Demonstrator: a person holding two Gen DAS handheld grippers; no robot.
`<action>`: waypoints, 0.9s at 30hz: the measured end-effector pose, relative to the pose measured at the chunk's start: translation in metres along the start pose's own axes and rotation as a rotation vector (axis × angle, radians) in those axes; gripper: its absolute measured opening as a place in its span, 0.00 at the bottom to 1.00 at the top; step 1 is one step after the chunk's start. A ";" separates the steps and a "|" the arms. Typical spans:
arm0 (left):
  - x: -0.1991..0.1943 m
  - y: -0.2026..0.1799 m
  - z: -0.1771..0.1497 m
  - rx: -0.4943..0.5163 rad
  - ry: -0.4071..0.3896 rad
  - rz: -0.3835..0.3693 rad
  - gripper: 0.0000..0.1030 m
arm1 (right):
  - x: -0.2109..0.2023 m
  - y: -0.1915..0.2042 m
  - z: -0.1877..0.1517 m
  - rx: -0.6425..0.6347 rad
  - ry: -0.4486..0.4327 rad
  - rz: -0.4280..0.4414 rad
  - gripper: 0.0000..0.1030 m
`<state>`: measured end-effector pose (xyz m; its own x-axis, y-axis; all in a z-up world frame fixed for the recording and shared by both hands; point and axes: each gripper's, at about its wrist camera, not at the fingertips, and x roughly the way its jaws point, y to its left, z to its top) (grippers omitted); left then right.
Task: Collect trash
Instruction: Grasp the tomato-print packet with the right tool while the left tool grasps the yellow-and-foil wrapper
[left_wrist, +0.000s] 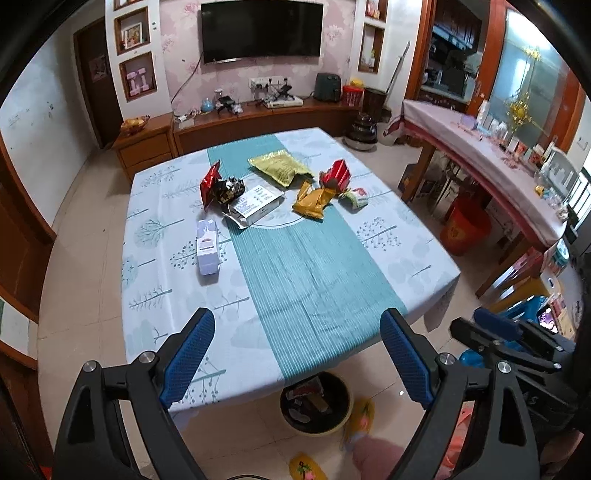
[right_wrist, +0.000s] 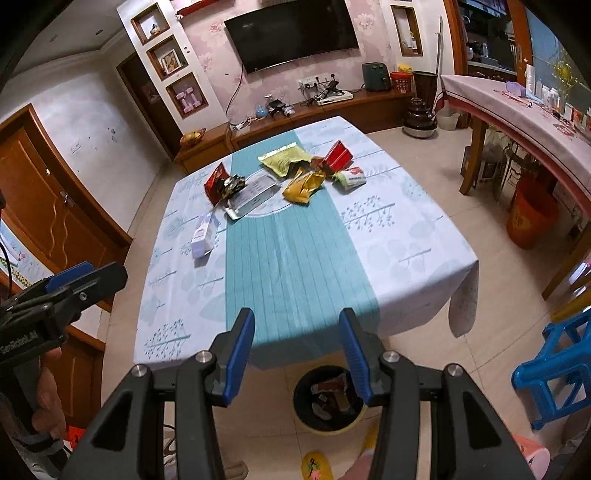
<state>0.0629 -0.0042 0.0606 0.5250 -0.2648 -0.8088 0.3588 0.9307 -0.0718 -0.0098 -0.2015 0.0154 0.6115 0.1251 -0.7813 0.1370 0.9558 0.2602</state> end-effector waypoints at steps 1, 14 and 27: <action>0.009 -0.001 0.006 0.003 0.018 0.001 0.87 | 0.004 -0.004 0.005 0.001 0.002 0.001 0.46; 0.144 -0.011 0.099 -0.094 0.173 0.046 0.87 | 0.118 -0.070 0.110 -0.066 0.113 0.033 0.46; 0.323 -0.042 0.187 -0.023 0.368 0.146 0.87 | 0.259 -0.135 0.223 -0.059 0.255 0.133 0.65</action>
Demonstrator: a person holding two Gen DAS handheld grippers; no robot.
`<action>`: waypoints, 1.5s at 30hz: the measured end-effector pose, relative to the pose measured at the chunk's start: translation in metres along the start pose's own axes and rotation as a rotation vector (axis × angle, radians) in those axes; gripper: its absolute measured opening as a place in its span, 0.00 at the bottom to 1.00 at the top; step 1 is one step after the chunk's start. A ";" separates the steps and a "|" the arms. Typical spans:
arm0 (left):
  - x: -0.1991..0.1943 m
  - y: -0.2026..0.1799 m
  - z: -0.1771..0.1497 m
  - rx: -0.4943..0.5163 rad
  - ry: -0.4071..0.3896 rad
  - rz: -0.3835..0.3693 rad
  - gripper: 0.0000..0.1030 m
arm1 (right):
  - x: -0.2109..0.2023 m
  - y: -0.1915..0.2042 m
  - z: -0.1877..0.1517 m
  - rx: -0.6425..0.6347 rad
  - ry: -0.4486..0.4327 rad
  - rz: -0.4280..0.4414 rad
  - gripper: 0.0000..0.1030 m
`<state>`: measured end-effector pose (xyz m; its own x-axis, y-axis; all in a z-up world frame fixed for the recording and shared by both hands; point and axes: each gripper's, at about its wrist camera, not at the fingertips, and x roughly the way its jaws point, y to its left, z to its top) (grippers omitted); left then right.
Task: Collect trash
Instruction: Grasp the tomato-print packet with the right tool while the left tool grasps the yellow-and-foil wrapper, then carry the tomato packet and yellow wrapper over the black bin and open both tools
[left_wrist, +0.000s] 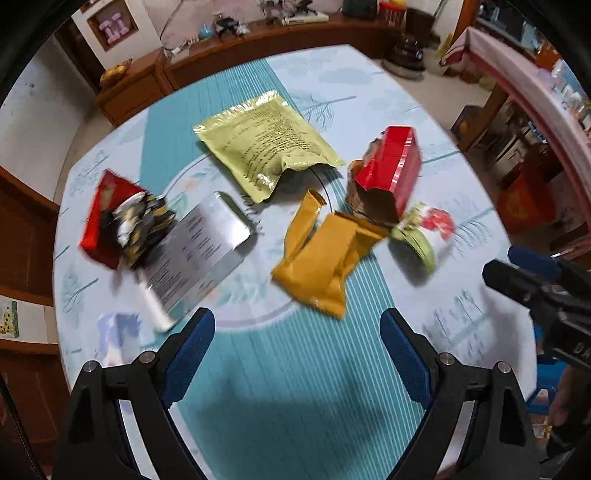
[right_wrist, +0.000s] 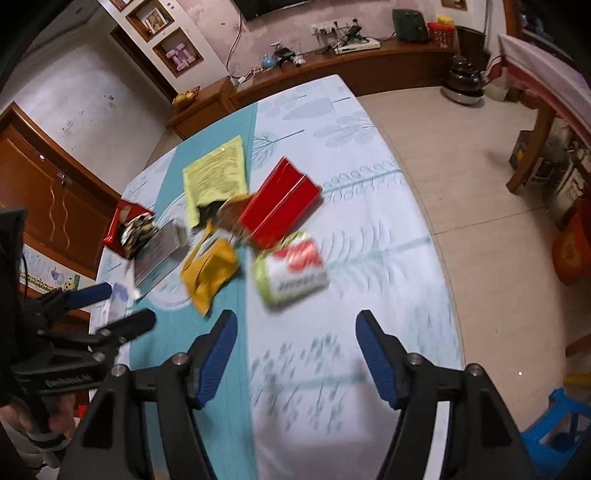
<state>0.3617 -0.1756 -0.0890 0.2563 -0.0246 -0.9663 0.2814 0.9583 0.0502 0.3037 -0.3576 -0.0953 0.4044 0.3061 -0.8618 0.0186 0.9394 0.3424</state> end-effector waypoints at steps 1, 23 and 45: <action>0.009 -0.001 0.007 0.002 0.011 0.012 0.87 | 0.008 -0.004 0.009 -0.005 0.010 0.011 0.65; 0.076 0.001 0.031 -0.059 0.163 -0.071 0.13 | 0.070 0.002 0.038 -0.174 0.129 0.139 0.53; -0.025 0.029 -0.078 -0.087 0.015 -0.215 0.11 | -0.004 0.052 -0.025 -0.138 -0.009 0.163 0.52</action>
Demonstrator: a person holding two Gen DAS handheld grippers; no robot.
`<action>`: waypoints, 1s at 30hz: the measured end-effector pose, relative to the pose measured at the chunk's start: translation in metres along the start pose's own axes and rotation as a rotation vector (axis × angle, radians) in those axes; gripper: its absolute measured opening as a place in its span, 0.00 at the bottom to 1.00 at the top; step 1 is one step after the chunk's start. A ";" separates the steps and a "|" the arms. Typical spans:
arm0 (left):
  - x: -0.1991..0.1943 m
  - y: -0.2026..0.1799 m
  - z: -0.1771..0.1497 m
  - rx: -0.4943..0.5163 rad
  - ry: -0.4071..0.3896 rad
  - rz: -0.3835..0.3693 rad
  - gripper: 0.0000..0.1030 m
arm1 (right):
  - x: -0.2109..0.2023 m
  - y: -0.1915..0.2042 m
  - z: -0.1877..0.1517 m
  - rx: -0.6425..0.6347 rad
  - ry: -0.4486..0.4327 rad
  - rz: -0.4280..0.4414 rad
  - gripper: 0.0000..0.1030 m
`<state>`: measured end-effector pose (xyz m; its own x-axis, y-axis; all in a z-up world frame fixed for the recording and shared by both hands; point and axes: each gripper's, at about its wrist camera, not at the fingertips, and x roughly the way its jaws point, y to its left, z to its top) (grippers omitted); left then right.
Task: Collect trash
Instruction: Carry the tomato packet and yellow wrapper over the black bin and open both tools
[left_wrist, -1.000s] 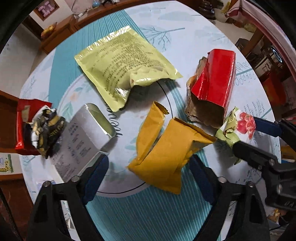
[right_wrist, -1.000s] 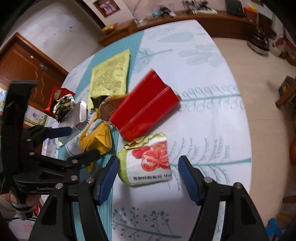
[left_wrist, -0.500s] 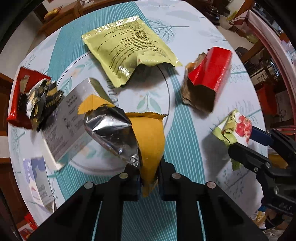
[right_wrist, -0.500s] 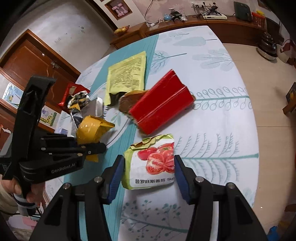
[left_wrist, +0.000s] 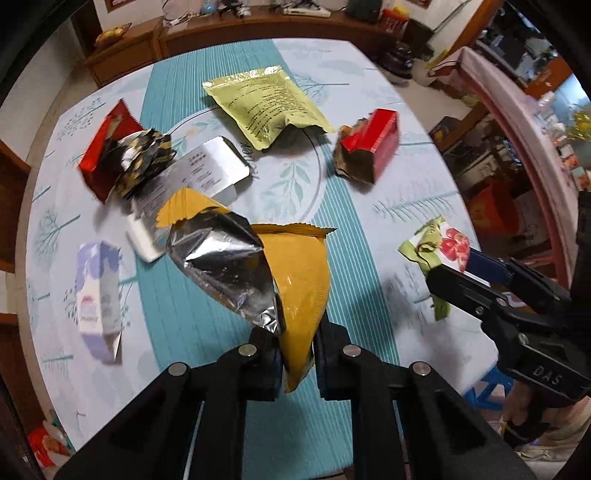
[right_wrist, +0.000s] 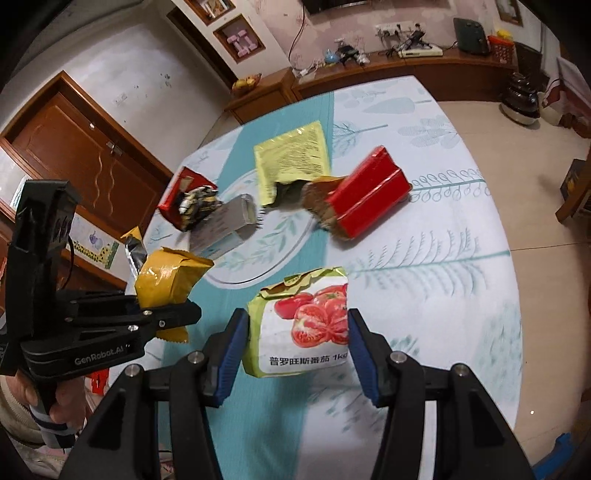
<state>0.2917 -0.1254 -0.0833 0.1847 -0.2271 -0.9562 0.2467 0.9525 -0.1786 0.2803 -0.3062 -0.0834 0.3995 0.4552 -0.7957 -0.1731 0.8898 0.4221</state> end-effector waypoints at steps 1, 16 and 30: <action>-0.010 0.004 -0.009 0.008 -0.004 -0.011 0.11 | -0.005 0.008 -0.006 0.007 -0.016 -0.005 0.52; -0.123 0.081 -0.160 0.078 -0.128 -0.134 0.11 | -0.069 0.144 -0.126 0.090 -0.189 -0.072 0.52; -0.152 0.090 -0.245 0.108 -0.136 -0.183 0.11 | -0.100 0.221 -0.218 0.061 -0.166 -0.122 0.52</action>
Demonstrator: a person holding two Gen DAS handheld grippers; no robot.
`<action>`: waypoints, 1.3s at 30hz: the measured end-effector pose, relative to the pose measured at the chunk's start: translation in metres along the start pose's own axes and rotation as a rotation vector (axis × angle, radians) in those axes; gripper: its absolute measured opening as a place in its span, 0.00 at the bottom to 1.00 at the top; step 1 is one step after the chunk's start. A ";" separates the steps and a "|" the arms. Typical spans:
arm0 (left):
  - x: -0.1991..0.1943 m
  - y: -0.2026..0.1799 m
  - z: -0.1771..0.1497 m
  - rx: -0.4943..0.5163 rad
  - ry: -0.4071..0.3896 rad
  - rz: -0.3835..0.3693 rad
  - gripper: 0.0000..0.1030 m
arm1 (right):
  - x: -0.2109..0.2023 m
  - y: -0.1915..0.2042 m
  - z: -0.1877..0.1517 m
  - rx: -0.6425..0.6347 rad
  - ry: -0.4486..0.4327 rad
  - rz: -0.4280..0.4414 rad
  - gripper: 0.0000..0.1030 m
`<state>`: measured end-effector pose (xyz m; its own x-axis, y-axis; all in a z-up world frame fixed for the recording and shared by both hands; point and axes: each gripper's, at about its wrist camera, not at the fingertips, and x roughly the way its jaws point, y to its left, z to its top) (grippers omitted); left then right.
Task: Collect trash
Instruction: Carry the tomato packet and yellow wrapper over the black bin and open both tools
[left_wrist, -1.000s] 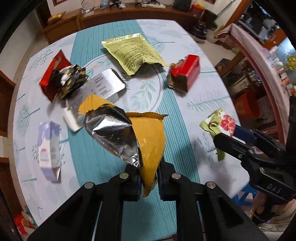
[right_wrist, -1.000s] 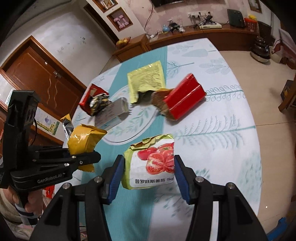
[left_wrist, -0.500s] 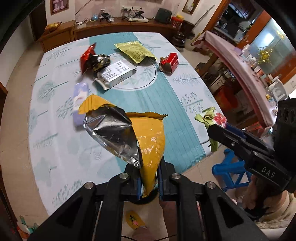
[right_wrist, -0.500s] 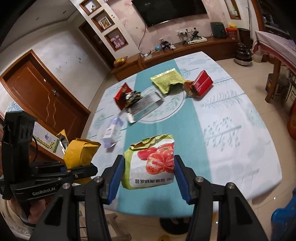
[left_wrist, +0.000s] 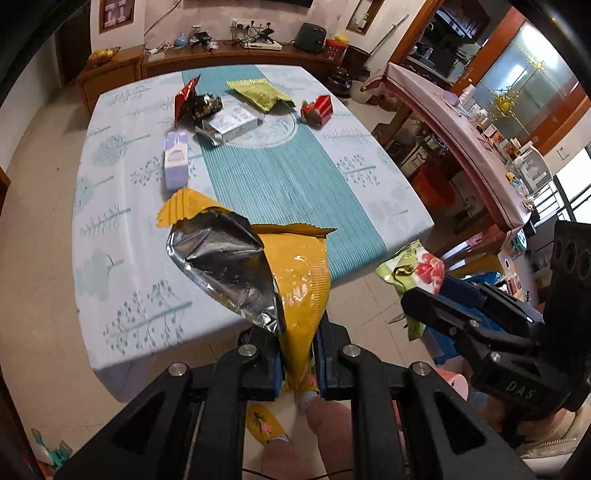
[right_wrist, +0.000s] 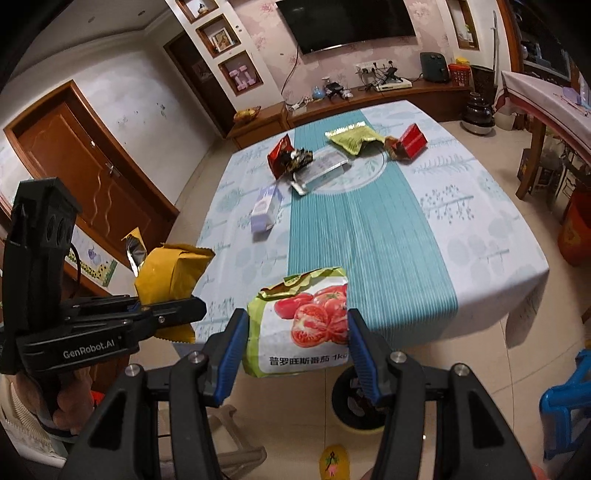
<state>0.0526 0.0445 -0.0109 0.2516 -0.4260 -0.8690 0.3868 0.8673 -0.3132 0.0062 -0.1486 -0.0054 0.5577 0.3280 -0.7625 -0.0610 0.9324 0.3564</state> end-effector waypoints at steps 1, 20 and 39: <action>0.001 -0.002 -0.004 -0.001 0.006 -0.003 0.11 | -0.001 0.001 -0.004 0.001 0.006 -0.002 0.52; 0.140 0.000 -0.101 -0.155 0.221 0.077 0.11 | 0.076 -0.061 -0.109 0.072 0.246 -0.014 0.52; 0.306 0.021 -0.160 -0.259 0.301 0.167 0.11 | 0.229 -0.154 -0.199 0.190 0.423 -0.062 0.52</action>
<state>-0.0045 -0.0265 -0.3449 0.0067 -0.2132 -0.9770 0.1174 0.9704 -0.2109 -0.0217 -0.1866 -0.3425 0.1671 0.3428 -0.9244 0.1363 0.9206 0.3660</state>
